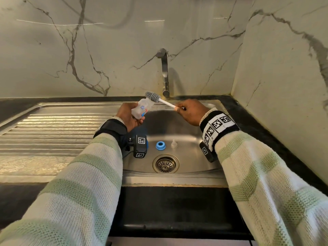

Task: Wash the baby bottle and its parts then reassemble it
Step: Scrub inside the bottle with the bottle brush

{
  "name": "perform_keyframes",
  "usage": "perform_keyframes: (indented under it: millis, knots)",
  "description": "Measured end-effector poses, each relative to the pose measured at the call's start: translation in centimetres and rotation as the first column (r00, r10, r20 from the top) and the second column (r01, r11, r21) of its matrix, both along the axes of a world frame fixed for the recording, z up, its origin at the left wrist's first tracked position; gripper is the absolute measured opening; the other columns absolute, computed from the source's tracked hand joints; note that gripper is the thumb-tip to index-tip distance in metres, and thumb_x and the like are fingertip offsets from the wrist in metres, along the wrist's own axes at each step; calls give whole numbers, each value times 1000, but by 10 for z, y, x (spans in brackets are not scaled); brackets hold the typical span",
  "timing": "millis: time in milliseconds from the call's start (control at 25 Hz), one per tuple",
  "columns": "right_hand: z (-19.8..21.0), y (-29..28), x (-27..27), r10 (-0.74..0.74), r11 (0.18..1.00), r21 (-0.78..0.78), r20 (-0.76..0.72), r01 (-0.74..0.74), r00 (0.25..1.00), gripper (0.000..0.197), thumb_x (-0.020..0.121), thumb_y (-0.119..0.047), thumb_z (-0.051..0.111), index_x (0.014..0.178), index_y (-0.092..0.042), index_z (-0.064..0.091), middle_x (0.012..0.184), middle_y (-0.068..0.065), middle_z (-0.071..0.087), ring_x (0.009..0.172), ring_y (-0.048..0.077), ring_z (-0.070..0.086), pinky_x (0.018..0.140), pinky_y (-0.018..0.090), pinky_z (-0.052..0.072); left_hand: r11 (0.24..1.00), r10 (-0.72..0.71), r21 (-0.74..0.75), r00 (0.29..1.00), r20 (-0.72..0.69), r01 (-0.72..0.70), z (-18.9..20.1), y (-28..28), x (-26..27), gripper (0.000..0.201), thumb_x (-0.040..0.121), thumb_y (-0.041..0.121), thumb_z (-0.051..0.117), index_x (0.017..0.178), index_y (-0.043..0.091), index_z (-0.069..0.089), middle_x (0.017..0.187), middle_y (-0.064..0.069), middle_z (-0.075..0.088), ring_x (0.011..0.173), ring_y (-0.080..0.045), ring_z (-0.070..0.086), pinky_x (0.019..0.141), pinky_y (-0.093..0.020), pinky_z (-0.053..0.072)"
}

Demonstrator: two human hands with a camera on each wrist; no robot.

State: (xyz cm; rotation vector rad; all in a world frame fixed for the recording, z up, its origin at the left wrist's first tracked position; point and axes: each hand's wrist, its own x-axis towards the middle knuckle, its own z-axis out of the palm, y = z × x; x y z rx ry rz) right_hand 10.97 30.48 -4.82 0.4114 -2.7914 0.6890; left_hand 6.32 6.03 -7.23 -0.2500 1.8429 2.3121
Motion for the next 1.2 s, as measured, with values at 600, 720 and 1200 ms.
perform_keyframes:
  millis: [600, 720, 1200]
  knots:
    - [0, 5, 0, -37, 998, -49, -1, 37, 999, 32, 100, -35, 51, 115, -15, 70, 74, -6, 58, 64, 9, 53, 55, 22, 37, 998, 52, 38, 998, -47, -50, -2, 2, -2, 41, 98, 27, 48, 132, 4, 49, 104, -18, 60, 78, -27, 57, 63, -30, 49]
    - [0, 1, 1, -8, 999, -52, 22, 9, 1000, 31, 99, -35, 52, 113, -15, 72, 72, -5, 60, 63, 11, 55, 57, 24, 39, 995, 49, 90, 997, -58, -44, 0, 4, -2, 37, 99, 25, 50, 130, 5, 49, 111, -19, 60, 84, -27, 58, 65, -30, 51]
    - [0, 0, 1, -35, 997, -69, 23, 36, 999, 33, 100, -35, 51, 117, -14, 70, 80, -1, 63, 69, 16, 58, 63, 25, 42, 995, 35, 102, 992, -121, -23, -2, 4, -3, 37, 101, 24, 42, 134, 11, 52, 127, -20, 57, 90, -29, 57, 68, -33, 50]
